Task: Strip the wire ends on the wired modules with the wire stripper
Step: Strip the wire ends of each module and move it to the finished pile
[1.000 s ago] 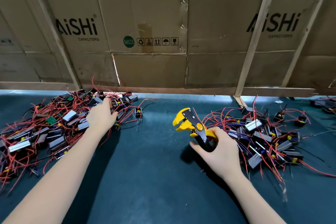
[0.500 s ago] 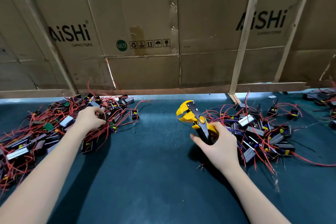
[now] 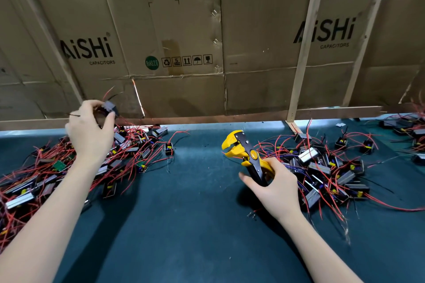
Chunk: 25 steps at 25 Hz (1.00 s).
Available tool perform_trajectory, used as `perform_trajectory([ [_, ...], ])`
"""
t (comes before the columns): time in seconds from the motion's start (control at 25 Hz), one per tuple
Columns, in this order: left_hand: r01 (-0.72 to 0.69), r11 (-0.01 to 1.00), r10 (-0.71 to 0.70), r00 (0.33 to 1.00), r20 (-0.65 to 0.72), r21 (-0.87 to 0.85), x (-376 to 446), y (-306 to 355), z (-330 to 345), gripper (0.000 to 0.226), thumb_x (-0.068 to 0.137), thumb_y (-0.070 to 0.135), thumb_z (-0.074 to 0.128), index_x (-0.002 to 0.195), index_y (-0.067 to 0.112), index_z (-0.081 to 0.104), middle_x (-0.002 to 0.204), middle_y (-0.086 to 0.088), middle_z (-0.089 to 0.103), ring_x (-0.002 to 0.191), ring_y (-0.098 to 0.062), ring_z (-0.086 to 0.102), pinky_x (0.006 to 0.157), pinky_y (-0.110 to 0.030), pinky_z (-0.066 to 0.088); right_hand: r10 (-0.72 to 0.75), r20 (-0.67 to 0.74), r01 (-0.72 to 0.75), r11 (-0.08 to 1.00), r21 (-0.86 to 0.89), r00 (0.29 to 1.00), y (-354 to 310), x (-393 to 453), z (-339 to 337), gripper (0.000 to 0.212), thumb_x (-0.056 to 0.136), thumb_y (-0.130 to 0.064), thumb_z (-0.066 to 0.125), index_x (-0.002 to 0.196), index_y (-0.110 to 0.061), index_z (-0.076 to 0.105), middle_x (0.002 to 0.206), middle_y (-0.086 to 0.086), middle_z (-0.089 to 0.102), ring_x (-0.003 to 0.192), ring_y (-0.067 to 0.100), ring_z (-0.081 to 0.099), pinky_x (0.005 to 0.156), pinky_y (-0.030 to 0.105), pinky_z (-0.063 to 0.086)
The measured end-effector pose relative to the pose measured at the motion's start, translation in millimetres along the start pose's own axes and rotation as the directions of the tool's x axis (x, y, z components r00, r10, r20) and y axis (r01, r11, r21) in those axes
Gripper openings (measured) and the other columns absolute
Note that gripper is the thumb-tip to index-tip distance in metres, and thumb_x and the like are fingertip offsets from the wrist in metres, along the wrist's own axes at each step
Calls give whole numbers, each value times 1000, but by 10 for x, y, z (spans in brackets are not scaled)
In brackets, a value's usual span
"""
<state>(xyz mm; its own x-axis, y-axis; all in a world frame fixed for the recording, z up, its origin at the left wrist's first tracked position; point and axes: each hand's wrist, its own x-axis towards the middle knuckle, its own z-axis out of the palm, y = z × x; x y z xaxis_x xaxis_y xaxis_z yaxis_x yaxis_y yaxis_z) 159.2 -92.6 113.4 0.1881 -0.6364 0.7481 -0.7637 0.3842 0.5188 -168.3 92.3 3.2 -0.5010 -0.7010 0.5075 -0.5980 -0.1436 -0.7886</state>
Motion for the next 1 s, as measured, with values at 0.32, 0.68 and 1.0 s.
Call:
perform_trajectory([
  [0.32, -250, 966, 229, 947, 225, 69, -190, 532, 143, 18, 81, 25, 73, 93, 13, 68, 82, -9, 66, 102, -33, 50, 86, -43, 42, -1, -4, 1, 1000, -7, 1000, -4, -4, -10, 35, 65, -50, 83, 79, -29, 60, 67, -13, 60, 67, 6, 54, 61, 18, 38],
  [0.68, -161, 879, -126, 828, 547, 448, -366, -332, 333, 26, 95, 19, 58, 107, -2, 49, 103, -26, 61, 99, -43, 58, 74, -45, 45, 6, 3, -5, 999, -45, 1000, 9, 10, -3, 39, 64, -55, 80, 77, -27, 57, 68, -12, 58, 66, 6, 53, 62, 23, 38],
  [1.0, -65, 919, -191, 788, 585, 388, -308, -531, 380, 24, 100, 18, 50, 95, 0, 35, 103, -34, 61, 96, -49, 59, 71, -43, 40, -28, 3, 28, 996, -88, 1000, -3, -1, -5, 38, 64, -56, 79, 79, -28, 58, 72, -12, 62, 72, 6, 58, 67, 29, 47],
])
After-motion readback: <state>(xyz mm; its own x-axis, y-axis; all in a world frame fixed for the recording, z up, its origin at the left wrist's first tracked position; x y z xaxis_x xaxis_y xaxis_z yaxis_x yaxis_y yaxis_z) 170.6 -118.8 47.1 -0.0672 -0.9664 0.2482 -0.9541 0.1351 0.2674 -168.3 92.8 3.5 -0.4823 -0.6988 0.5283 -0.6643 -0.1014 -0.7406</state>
